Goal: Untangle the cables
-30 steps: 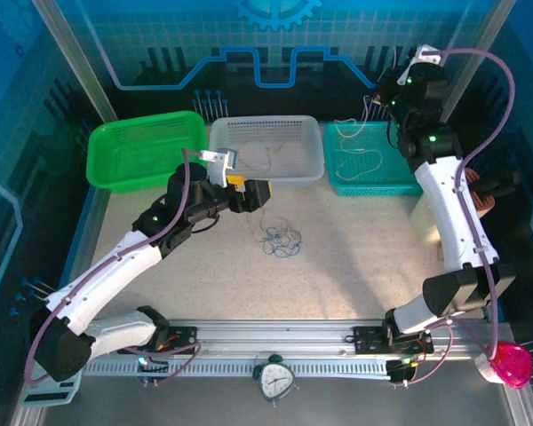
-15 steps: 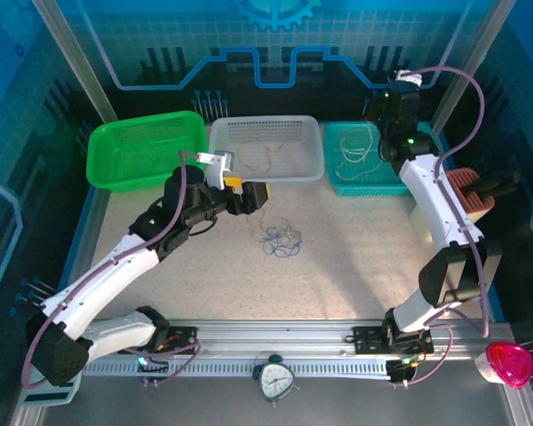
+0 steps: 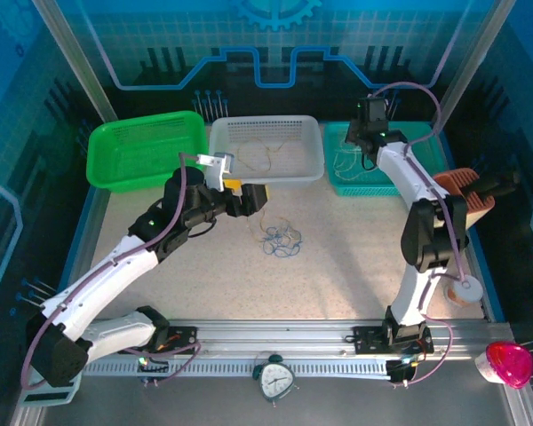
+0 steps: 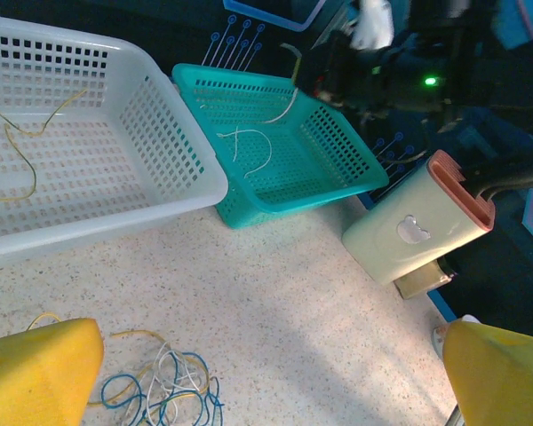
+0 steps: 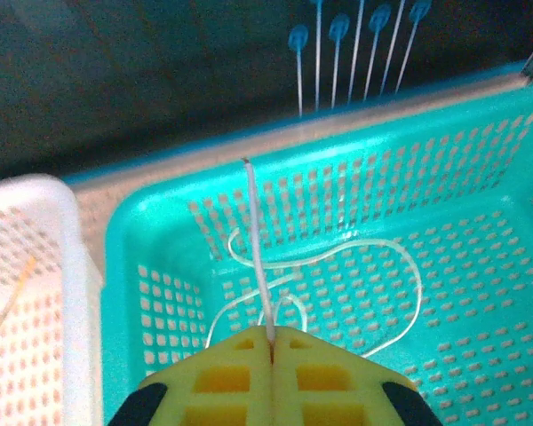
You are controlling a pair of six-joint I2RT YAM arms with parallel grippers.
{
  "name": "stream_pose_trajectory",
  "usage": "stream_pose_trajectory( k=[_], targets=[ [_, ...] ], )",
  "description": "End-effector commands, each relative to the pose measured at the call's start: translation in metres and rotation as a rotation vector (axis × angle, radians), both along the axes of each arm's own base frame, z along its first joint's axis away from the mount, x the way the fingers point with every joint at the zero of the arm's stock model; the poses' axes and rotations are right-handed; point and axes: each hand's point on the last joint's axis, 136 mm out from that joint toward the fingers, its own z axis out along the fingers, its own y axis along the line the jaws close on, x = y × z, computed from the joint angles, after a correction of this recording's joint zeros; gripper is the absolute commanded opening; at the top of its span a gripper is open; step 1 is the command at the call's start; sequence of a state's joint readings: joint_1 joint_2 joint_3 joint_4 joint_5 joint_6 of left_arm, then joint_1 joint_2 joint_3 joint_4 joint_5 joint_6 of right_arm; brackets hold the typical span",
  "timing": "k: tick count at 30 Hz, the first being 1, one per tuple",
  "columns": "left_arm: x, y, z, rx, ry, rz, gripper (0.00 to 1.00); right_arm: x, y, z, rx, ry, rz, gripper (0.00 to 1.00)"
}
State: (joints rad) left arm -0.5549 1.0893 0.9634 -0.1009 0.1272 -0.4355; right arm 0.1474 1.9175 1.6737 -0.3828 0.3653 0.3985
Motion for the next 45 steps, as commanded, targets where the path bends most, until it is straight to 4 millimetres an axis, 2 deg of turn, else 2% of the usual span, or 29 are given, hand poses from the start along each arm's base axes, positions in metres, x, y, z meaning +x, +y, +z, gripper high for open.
stream_pose_trajectory(
  k=[1,3,4,7,9,13,17,23,27,31,34,37,41,45],
  targets=[
    [-0.005,0.003,0.008,0.009,-0.029,-0.001,0.99,0.002,-0.005,-0.029,0.033,0.132,0.02,0.0],
    [-0.006,0.003,0.009,0.007,-0.032,0.0,0.99,0.002,-0.008,-0.043,0.056,0.182,0.017,0.0],
    [-0.006,0.004,0.01,0.007,-0.034,0.0,0.99,0.002,-0.01,-0.047,0.068,0.196,0.014,0.04],
    [-0.008,0.004,0.011,0.006,-0.036,0.0,0.99,0.0,-0.017,-0.05,0.099,0.206,-0.002,0.28],
    [-0.007,0.004,0.011,0.005,-0.035,0.0,0.99,-0.001,-0.02,-0.046,0.107,0.2,-0.009,0.41],
    [-0.007,0.002,0.013,-0.007,-0.037,-0.002,0.99,-0.003,-0.023,-0.028,0.115,0.165,-0.009,0.6],
    [-0.006,0.001,0.012,-0.008,-0.034,-0.003,0.99,-0.006,-0.02,-0.003,0.136,0.107,-0.005,0.73],
    [-0.008,0.003,0.01,-0.01,-0.028,0.001,0.99,-0.015,-0.01,0.043,0.177,-0.012,0.023,0.76],
    [-0.008,0.008,0.002,-0.003,-0.013,0.033,0.99,-0.033,0.019,0.073,0.211,-0.082,0.104,0.75],
    [-0.004,0.022,-0.023,0.047,0.047,0.116,0.99,-0.064,0.064,0.084,0.245,-0.108,0.23,0.75],
    [0.004,0.042,-0.052,0.141,0.121,0.233,0.99,-0.095,0.101,0.08,0.281,-0.104,0.33,0.74],
    [0.012,0.059,-0.087,0.253,0.232,0.318,0.94,-0.129,0.135,0.069,0.301,-0.084,0.418,0.74],
    [0.021,0.053,-0.121,0.309,0.316,0.298,0.89,-0.169,0.163,0.049,0.375,-0.051,0.479,0.74],
    [0.034,0.047,-0.15,0.374,0.371,0.273,0.82,-0.204,0.174,0.027,0.433,-0.011,0.49,0.74]
  ],
)
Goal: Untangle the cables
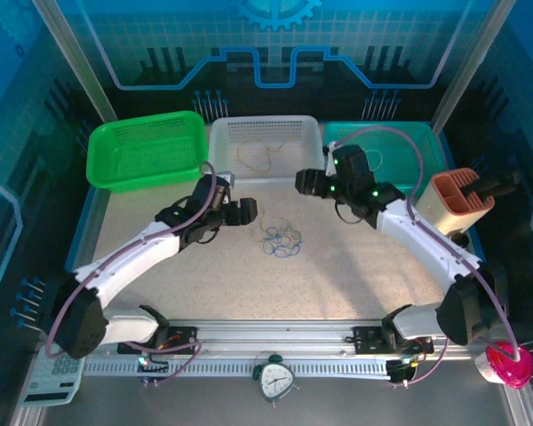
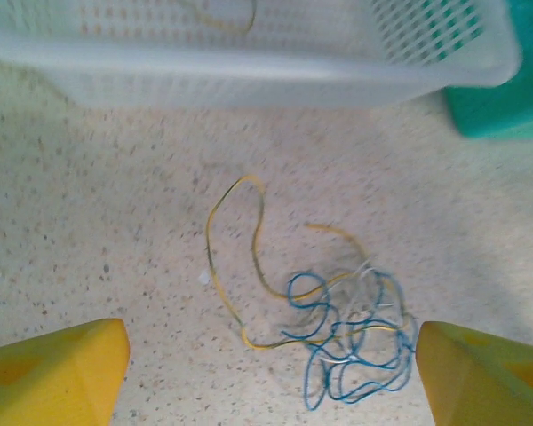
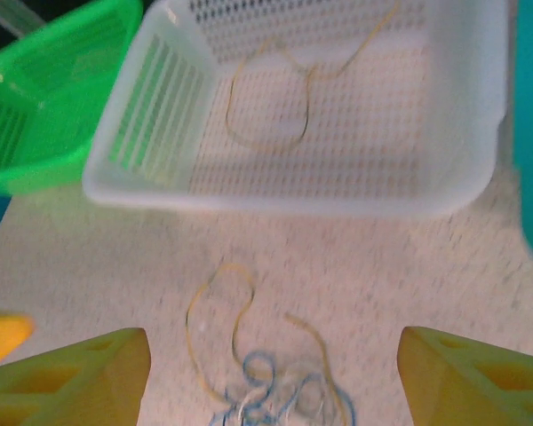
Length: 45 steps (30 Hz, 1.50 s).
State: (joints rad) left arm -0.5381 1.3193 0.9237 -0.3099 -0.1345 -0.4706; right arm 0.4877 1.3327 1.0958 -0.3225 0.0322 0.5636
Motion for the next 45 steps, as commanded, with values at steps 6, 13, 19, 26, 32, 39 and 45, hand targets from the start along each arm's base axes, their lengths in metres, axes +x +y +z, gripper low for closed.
stream_pose_trajectory(
  k=[6,13,19,26,32,39,45],
  targets=[
    [0.032,-0.006,-0.037,0.128,0.09,-0.035,0.73,-0.045,0.008,-0.003,0.118,-0.001,-0.003,0.74],
    [0.055,-0.018,-0.066,0.212,0.155,-0.09,0.59,-0.06,0.002,-0.008,0.131,0.006,-0.005,0.75],
    [0.065,-0.018,-0.086,0.269,0.186,-0.098,0.55,-0.065,-0.002,-0.007,0.128,-0.002,-0.007,0.75],
    [0.071,-0.015,-0.104,0.333,0.205,-0.107,0.49,-0.065,-0.002,-0.009,0.126,0.0,-0.005,0.75],
    [0.075,-0.015,-0.115,0.354,0.218,-0.113,0.43,-0.063,-0.002,-0.006,0.13,-0.004,-0.007,0.75],
    [0.078,-0.02,-0.117,0.34,0.218,-0.125,0.27,-0.062,-0.001,-0.005,0.132,-0.001,-0.002,0.75],
    [0.079,-0.025,-0.108,0.326,0.198,-0.149,0.02,-0.06,0.003,-0.006,0.14,0.007,0.007,0.75]
  ],
)
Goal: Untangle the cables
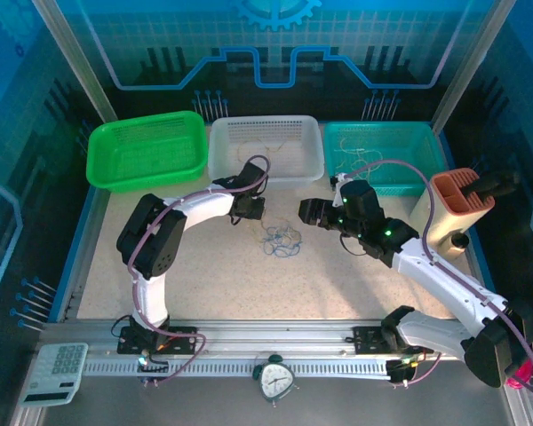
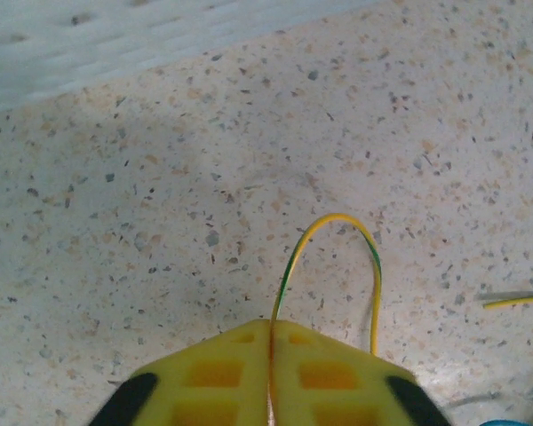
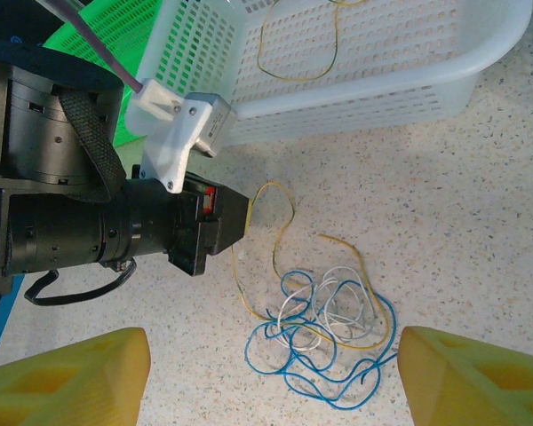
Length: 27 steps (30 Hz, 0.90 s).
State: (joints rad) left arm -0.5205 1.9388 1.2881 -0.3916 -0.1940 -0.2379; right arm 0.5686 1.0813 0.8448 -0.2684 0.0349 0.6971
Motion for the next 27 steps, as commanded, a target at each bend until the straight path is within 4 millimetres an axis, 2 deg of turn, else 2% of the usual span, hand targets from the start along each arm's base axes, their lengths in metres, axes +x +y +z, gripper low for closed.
stream_pose_trajectory(
  k=[1,6,15,18,20,21,27],
  targets=[
    [0.005,-0.002,0.012,-0.015,-0.017,-0.014,0.0,0.003,0.005,0.008,0.028,-0.008,0.005,0.75],
    [0.003,-0.004,0.036,-0.049,-0.05,-0.018,0.0,0.004,0.007,0.01,0.034,-0.012,0.01,0.75],
    [-0.011,-0.024,0.13,-0.26,-0.2,-0.076,0.0,0.009,0.019,0.008,0.058,-0.006,0.049,0.75],
    [-0.018,-0.031,0.155,-0.322,-0.238,-0.103,0.0,0.012,0.023,0.006,0.065,-0.007,0.063,0.75],
    [-0.024,-0.034,0.17,-0.355,-0.259,-0.12,0.0,0.015,0.025,0.004,0.061,-0.012,0.078,0.75],
    [-0.026,-0.036,0.177,-0.371,-0.27,-0.128,0.0,0.019,0.028,0.017,0.072,-0.041,0.089,0.75],
    [-0.041,-0.046,0.208,-0.439,-0.319,-0.164,0.0,0.031,0.02,0.015,0.129,-0.021,0.066,0.75]
  ],
)
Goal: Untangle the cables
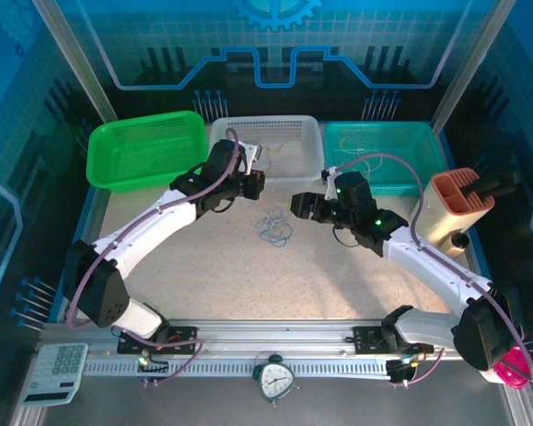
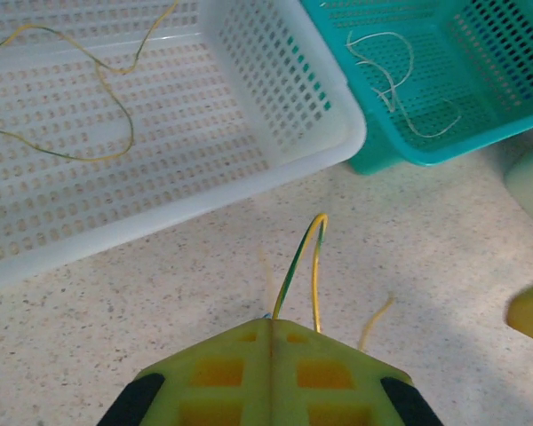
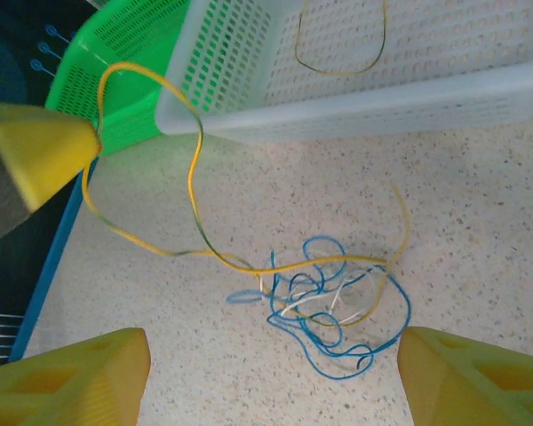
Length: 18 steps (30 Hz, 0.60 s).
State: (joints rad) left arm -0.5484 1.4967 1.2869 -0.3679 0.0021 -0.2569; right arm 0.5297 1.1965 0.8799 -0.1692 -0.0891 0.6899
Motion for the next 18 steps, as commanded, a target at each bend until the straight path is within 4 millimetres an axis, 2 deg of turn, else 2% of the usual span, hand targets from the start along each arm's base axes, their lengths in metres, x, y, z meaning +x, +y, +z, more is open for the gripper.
stream_pose_trajectory(
  k=[1,2,5,18],
  targets=[
    [-0.015,-0.01,0.016,-0.059,-0.013,-0.04,0.0,0.013,-0.003,0.023,0.104,-0.041,-0.014,0.76],
    [-0.016,-0.011,0.019,-0.063,-0.019,-0.042,0.0,0.012,-0.007,0.014,0.135,-0.012,-0.024,0.76],
    [-0.02,-0.013,0.023,-0.067,-0.031,-0.044,0.0,0.013,-0.013,0.01,0.225,0.04,-0.059,0.81],
    [-0.023,-0.014,0.032,-0.114,-0.055,-0.03,0.0,0.01,-0.007,-0.016,0.473,0.195,-0.139,0.82]
  ],
)
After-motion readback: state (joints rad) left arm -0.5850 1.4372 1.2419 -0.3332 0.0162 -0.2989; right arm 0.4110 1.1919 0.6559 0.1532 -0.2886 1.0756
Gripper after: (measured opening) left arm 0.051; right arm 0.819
